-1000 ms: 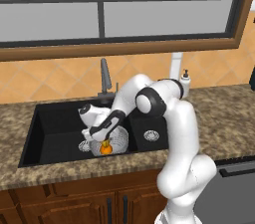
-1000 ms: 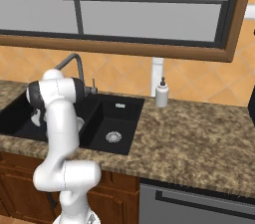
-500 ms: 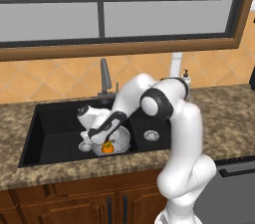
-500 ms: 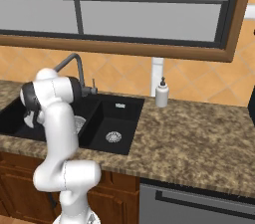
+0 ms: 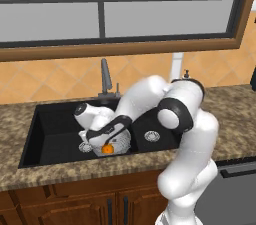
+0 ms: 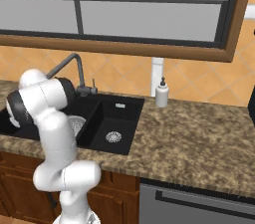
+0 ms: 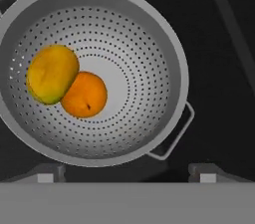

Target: Put the colander in the sink, put the orange, mango in the colander, and turn on the sink faucet and pour water over the colander.

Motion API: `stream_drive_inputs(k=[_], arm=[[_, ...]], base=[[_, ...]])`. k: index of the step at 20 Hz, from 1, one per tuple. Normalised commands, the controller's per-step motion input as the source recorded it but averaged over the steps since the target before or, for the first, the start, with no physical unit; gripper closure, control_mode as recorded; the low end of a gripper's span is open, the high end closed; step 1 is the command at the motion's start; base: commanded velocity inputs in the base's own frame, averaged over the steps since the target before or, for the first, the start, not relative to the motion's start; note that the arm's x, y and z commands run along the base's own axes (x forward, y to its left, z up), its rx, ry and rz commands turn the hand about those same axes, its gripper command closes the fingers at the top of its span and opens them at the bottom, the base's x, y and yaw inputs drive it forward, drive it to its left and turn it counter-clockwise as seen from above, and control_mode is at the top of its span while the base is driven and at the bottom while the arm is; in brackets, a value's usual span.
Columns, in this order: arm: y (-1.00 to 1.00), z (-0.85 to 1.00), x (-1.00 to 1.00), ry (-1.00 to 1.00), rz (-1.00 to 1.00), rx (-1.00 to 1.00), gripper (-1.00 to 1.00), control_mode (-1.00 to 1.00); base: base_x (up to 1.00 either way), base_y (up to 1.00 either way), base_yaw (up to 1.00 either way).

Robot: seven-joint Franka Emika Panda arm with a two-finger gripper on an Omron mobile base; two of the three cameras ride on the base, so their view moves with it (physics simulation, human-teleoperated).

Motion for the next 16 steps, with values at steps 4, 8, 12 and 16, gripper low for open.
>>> stream_drive_inputs(k=[4, 8, 12, 16], arm=[[-0.17, 0.64, -0.70, -0.11, 0.04, 0.00, -1.00, -1.00], [-0.34, 0.70, -0.72, -0.10, 0.10, 0.00, -1.00, -1.00], [-0.55, 0.43, -0.22, -0.05, 0.10, 0.00, -1.00, -1.00], [-0.50, 0.50, -0.45, -0.15, 0.18, 0.00, -1.00, -1.00]], base=[[0.00, 0.00, 0.00], [0.00, 0.00, 0.00], [0.00, 0.00, 0.00], [0.00, 0.00, 0.00]])
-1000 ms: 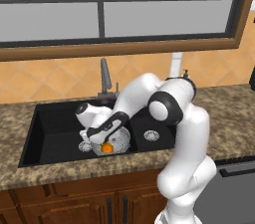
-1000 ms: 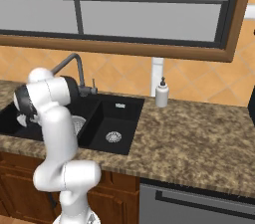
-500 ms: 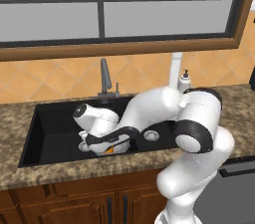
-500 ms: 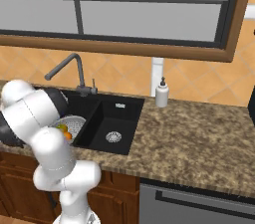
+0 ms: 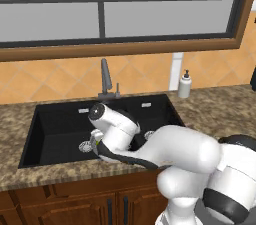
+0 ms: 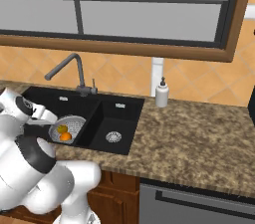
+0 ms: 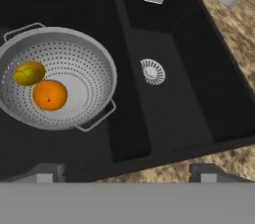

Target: Put the colander in the sink, put the orange, mango in the colander, and turn on the sink faucet and pour water over the colander.

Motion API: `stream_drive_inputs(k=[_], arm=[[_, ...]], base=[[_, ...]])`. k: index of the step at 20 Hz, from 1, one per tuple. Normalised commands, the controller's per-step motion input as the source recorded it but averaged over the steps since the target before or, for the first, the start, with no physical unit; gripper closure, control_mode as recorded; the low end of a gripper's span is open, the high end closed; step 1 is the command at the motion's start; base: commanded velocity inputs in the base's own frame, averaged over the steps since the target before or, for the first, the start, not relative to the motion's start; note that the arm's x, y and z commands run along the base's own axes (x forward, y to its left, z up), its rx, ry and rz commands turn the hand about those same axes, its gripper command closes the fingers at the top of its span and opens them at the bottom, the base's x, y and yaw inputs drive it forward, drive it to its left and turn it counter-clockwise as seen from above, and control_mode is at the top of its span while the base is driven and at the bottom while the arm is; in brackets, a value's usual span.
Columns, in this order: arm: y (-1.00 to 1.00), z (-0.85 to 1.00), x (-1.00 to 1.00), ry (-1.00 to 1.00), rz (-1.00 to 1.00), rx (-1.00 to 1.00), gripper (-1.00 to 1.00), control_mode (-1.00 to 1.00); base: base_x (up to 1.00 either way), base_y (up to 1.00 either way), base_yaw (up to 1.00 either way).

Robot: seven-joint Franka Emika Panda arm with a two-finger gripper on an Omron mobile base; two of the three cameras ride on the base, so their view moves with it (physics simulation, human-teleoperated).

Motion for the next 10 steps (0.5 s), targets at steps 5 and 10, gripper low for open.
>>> stream_drive_inputs(k=[5, 10], arm=[[-0.41, 0.61, -0.77, -0.12, 0.23, 0.05, -1.00, -1.00], [-0.53, 0.64, -0.62, -0.03, 0.24, 0.12, -1.00, -1.00]], base=[[0.00, 0.00, 0.00], [0.00, 0.00, 0.00]])
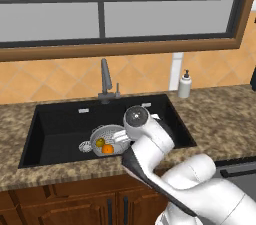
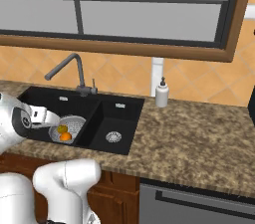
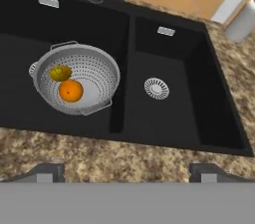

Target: Put the colander in the sink, put the orange, mango in the colander, and turn on the sink faucet and pour water over the colander.

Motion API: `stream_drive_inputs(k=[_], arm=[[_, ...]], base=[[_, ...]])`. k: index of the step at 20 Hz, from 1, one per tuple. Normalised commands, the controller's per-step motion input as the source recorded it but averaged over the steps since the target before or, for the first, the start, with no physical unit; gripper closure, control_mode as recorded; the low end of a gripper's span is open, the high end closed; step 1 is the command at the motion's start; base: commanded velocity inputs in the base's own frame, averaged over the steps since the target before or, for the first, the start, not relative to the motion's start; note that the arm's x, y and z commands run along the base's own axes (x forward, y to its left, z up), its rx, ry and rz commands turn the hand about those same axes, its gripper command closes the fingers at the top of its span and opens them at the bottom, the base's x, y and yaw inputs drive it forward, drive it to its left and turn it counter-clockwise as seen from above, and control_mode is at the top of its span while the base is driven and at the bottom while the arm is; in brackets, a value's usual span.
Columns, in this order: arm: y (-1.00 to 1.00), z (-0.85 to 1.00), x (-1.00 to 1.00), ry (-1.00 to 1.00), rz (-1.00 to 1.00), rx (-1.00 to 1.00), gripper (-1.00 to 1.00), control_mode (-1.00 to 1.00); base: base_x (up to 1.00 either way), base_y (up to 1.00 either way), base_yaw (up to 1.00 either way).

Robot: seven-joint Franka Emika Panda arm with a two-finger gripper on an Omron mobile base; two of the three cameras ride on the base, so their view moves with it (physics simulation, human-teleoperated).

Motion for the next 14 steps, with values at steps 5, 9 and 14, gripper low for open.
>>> stream_drive_inputs(k=[5, 9, 14], arm=[[-0.71, 0.50, -0.26, -0.06, 0.30, 0.06, -1.00, -1.00], [-0.67, 0.37, 0.00, -0.19, 0.41, 0.06, -1.00, -1.00], [-0.54, 0.28, 0.29, -0.24, 0.39, 0.27, -1.00, -1.00]], base=[[0.00, 0.00, 0.00], [0.00, 0.00, 0.00], [0.00, 0.00, 0.00]])
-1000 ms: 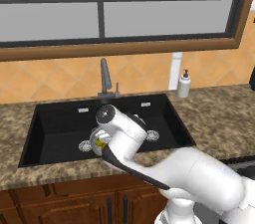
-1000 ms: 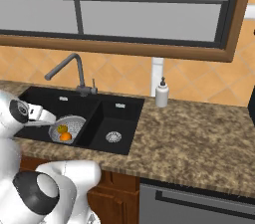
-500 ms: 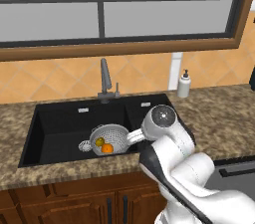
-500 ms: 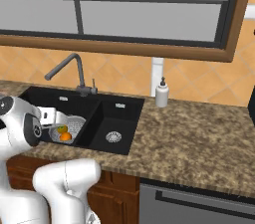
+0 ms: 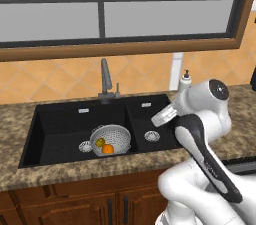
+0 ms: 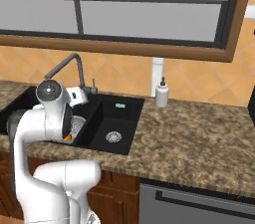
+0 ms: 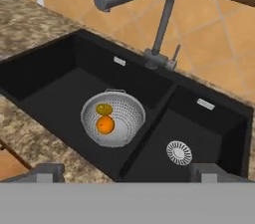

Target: Put the colander in the sink, put the orange, mango in the colander, and turn on the sink faucet and pour water over the colander.

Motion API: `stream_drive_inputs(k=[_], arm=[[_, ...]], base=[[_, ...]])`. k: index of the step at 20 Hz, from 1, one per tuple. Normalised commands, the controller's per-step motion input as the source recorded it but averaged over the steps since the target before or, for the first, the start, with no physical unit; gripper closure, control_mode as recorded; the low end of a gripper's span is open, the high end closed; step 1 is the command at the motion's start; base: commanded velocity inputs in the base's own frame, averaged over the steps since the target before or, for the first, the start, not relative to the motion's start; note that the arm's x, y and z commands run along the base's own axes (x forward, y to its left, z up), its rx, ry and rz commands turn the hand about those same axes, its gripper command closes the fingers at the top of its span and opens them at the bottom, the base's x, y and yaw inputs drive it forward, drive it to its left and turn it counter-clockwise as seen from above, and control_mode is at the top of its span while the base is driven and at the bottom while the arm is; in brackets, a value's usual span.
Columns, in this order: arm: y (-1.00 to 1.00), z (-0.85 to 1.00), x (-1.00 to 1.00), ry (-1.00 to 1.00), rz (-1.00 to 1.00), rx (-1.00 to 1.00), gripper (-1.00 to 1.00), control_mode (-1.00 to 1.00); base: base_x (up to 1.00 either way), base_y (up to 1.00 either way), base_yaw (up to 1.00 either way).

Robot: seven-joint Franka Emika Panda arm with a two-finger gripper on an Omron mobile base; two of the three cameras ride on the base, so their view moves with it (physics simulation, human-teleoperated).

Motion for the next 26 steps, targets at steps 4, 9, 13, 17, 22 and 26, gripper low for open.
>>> stream_drive_inputs(k=[4, 9, 13, 17, 22, 26], arm=[[-0.40, 0.01, 0.20, -0.27, 0.28, 0.24, -1.00, -1.00], [-0.21, 0.01, 0.25, -0.24, 0.08, 0.31, -1.00, -1.00], [0.00, -0.07, 0.23, -0.31, 0.00, 0.34, -1.00, -1.00], [0.10, -0.11, 0.56, -0.28, -0.05, 0.24, -1.00, -1.00], [0.00, -0.12, 0.44, -0.14, -0.02, 0.26, -1.00, -1.00], [-0.09, -0.01, 0.38, 0.00, 0.02, 0.33, -1.00, -1.00]], base=[[0.00, 0.00, 0.00], [0.00, 0.00, 0.00], [0.00, 0.00, 0.00], [0.00, 0.00, 0.00], [0.00, 0.00, 0.00], [0.00, 0.00, 0.00]])
